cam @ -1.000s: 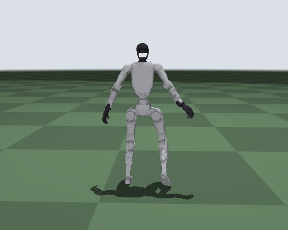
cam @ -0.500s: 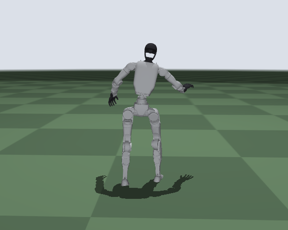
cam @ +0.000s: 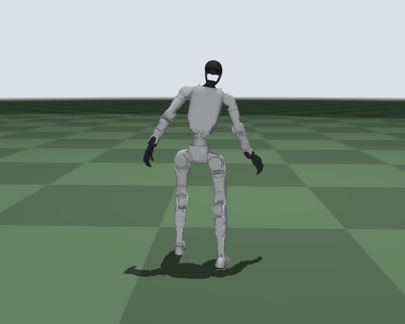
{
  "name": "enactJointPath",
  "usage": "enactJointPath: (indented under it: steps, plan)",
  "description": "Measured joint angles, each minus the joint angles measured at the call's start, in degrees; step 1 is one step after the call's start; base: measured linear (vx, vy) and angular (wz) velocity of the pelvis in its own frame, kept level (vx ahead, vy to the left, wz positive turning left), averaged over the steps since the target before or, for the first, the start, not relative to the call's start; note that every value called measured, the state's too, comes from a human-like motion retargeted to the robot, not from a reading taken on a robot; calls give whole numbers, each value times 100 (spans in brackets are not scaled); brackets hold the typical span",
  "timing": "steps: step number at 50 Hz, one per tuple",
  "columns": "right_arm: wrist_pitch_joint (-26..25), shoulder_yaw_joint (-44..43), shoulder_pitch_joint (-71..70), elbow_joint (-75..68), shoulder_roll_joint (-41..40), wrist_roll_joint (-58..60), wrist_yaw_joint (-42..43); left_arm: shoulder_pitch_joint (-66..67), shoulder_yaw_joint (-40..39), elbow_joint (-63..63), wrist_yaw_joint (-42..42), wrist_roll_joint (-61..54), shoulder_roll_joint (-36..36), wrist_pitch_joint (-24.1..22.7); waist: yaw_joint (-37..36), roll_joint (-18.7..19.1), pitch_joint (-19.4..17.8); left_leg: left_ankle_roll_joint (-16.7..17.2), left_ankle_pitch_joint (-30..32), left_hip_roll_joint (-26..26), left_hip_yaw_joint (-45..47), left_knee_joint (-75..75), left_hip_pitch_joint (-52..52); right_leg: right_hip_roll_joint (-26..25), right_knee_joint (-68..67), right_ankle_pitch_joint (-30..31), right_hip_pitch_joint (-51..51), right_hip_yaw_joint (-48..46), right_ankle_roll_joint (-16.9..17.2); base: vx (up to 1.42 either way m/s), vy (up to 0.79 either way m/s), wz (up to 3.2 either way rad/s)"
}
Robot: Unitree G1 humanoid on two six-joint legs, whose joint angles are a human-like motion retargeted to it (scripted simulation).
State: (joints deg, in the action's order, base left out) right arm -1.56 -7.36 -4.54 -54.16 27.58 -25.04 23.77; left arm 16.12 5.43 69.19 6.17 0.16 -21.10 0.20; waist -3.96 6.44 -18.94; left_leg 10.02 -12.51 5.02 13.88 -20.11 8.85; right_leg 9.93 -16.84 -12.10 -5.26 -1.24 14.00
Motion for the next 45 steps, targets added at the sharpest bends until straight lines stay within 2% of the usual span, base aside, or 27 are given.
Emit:
enactJointPath:
  steps: [3,6,9,10,12,15,17,18,22,25,26,27,28,30,32,33,35,38,40,45]
  plan:
    - [508,-1104,625,371,-246,-1716,401,-165,-32,-6,-219,-181,-208,206,131,-175,10,-107,156,-5,-165,19,-162,-20,-695,-43,81,-94,-195,44,19,28]
    - [895,-1705,1130,900,-307,-2535,981,-460,-22,-254,-682,-274,-462,293,360,-239,-104,-189,20,64,-357,-86,-439,-114,-1947,520,461,-80,-552,41,21,49]
    - [1180,-2006,1569,1513,-217,-2307,1366,-877,-18,-553,-952,-122,-757,301,511,-312,-121,-281,-122,139,-460,33,-774,-49,-3633,969,1261,-255,-862,40,17,42]
    - [1260,-2099,1727,1749,-180,-2046,1418,-1003,-31,-652,-989,-24,-852,270,587,-330,-78,-340,-234,177,-490,-8,-832,43,-4167,933,1529,-437,-918,38,15,49]
    - [1272,-2101,1693,2156,92,-1841,1669,-1524,148,-827,-1247,-153,-1084,367,669,-356,-108,-247,-67,176,-607,303,-1011,219,-4793,592,2014,-691,-1351,34,13,42]
    - [1345,-2152,1553,2857,495,-1412,1813,-2267,462,-1080,-1472,-174,-1327,400,893,-369,-78,-204,-75,185,-801,444,-1161,391,-5191,217,2464,-1091,-1514,35,9,68]
    - [1159,-2134,1441,3297,875,-719,303,-2731,722,-1258,-1201,-64,-1421,310,1066,-384,-18,-265,-171,151,-955,449,-1221,362,-5058,173,2651,-1206,-1303,37,5,74]
    - [1314,-2079,1274,3607,1002,-868,-36,-2939,895,-1388,-1239,-116,-1467,272,1100,-369,19,-220,-130,141,-1005,568,-1289,260,-4845,174,2743,-1180,-1266,36,3,49]
    - [1174,-1637,495,4278,1590,-311,-384,-3675,1542,-1910,-1315,-284,-1521,107,1193,-352,197,-126,-206,23,-1134,814,-1537,13,-3344,57,2737,-1190,-972,40,0,38]
    - [474,-1065,-345,4075,2136,1517,-78,-4102,1917,-2217,-1336,-394,-1420,-122,1233,-358,250,-109,-428,-158,-1218,655,-1672,-66,-1383,209,2214,-1318,-634,47,-5,42]
    - [-117,-798,-715,3777,2367,2761,1249,-4203,1975,-2276,-1547,-392,-1349,-256,1227,-360,218,-114,-517,-230,-1225,485,-1710,-85,-741,492,1950,-1323,-547,49,-7,35]
    - [-596,-493,-1072,3518,2558,3780,2111,-4275,2023,-2331,-1676,-369,-1280,-367,1216,-355,189,-136,-592,-295,-1228,265,-1720,-101,-196,770,1710,-1308,-502,49,-9,21]
    - [-851,-115,-1404,3336,2668,4346,2043,-4291,2052,-2378,-1645,-304,-1211,-433,1196,-336,167,-192,-637,-346,-1221,-55,-1676,-109,154,1039,1518,-1255,-544,49,-10,3]
    - [-1147,706,-2057,2898,2798,5314,1717,-4148,1998,-2478,-1490,-99,-1076,-477,1128,-224,100,-227,-564,-339,-1183,-944,-1489,-130,198,1146,1290,-1155,-737,48,-11,-23]
    - [-1215,1784,-2736,2337,2842,5872,1271,-3940,1941,-2584,-1511,-147,-979,-480,1044,19,11,-171,-199,-179,-1197,-2230,-946,-263,53,997,1193,-1037,-1068,45,-11,-47]
    - [-1153,2371,-3061,2015,2783,6053,1047,-3760,1897,-2619,-1511,-142,-925,-481,1001,117,-18,-97,12,-110,-1208,-2852,-674,-309,-121,861,1180,-984,-1105,47,-10,-62]
    - [-892,3459,-3531,1309,2468,6308,587,-3230,1799,-2651,-1405,50,-807,-520,897,119,-44,41,199,-102,-1121,-3854,-296,-226,-565,537,1126,-865,-849,50,-8,-75]
    - [-564,4383,-3639,535,1959,6593,-177,-2598,1650,-2461,-1161,393,-614,-584,632,22,-193,-21,-144,-57,-779,-4841,104,-94,-796,304,891,-574,-544,48,-4,-82]
    - [-513,4522,-3460,244,1687,6604,-424,-2236,1485,-2201,-994,608,-441,-574,466,1,-294,-34,-288,-56,-626,-5203,376,-37,-804,228,724,-395,-513,44,2,-72]
    - [-605,3191,-2091,586,1219,5970,-119,-1319,950,-1348,-776,831,17,-450,241,22,-392,78,-417,-150,-549,-5036,941,46,-544,147,292,-179,-397,43,8,-41]
